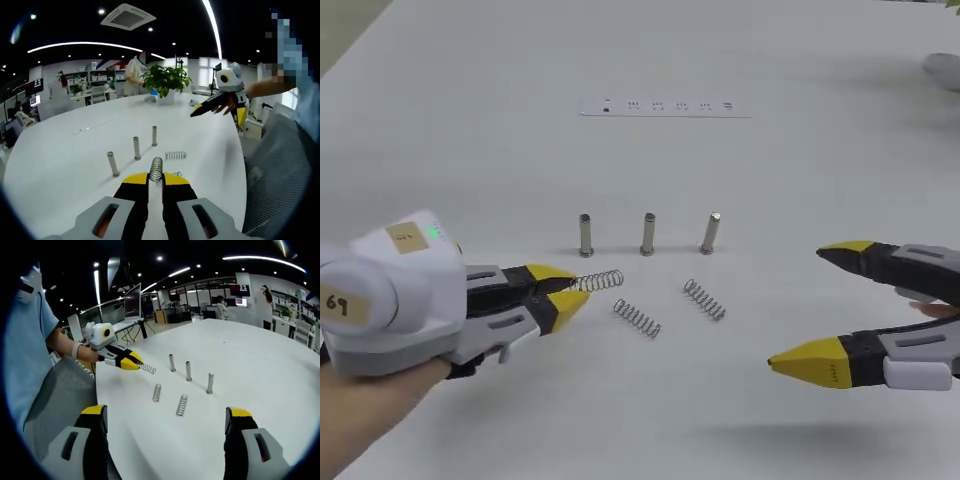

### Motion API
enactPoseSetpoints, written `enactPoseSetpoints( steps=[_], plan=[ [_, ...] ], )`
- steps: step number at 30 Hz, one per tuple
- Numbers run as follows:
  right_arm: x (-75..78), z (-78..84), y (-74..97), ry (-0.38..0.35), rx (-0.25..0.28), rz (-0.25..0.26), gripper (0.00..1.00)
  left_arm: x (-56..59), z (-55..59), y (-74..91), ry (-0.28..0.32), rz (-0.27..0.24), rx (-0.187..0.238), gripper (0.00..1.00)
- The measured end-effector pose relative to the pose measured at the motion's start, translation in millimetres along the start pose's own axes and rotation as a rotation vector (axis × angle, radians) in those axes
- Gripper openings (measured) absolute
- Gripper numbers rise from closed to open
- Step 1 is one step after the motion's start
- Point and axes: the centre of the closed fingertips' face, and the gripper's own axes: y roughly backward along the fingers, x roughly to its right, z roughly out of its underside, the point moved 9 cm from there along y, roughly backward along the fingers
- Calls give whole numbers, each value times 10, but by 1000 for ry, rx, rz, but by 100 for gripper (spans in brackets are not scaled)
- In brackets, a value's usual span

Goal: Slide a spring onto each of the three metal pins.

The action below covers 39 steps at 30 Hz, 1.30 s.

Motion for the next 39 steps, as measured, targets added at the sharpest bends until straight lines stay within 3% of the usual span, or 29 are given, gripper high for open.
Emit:
enactPoseSetpoints(
  steps=[8, 11, 12, 18, 22, 25, 27, 31, 33, 39],
  plan=[
    [-71, -176, -43, 39, -3, -61, 90, 106, -119, 33, 41, 74, 55, 2],
    [-79, -206, -61, 17, 5, -81, 83, 141, -145, 43, 41, 92, 64, 2],
    [-102, -217, -73, -8, 13, -110, 80, 150, -153, 45, 46, 96, 68, 2],
    [-165, -239, -198, -16, -7, -159, 70, 194, -224, 60, 47, 109, 93, 2],
    [-218, -241, -314, -129, -4, -221, 57, 224, -280, 64, 40, 113, 109, 2],
    [-211, -243, -419, -223, 10, -205, 60, 232, -311, 61, 38, 111, 121, 2],
    [-219, -266, -459, -239, 44, -216, 58, 236, -320, 52, 37, 111, 125, 2],
    [-226, -339, -537, -344, 118, -224, 56, 239, -331, 36, 40, 111, 132, 2],
    [-210, -355, -559, -375, 137, -231, 49, 248, -340, 29, 40, 113, 137, 2],
    [-181, -378, -611, -510, 204, -252, 43, 261, -379, 19, 40, 114, 153, 2]
  ],
)
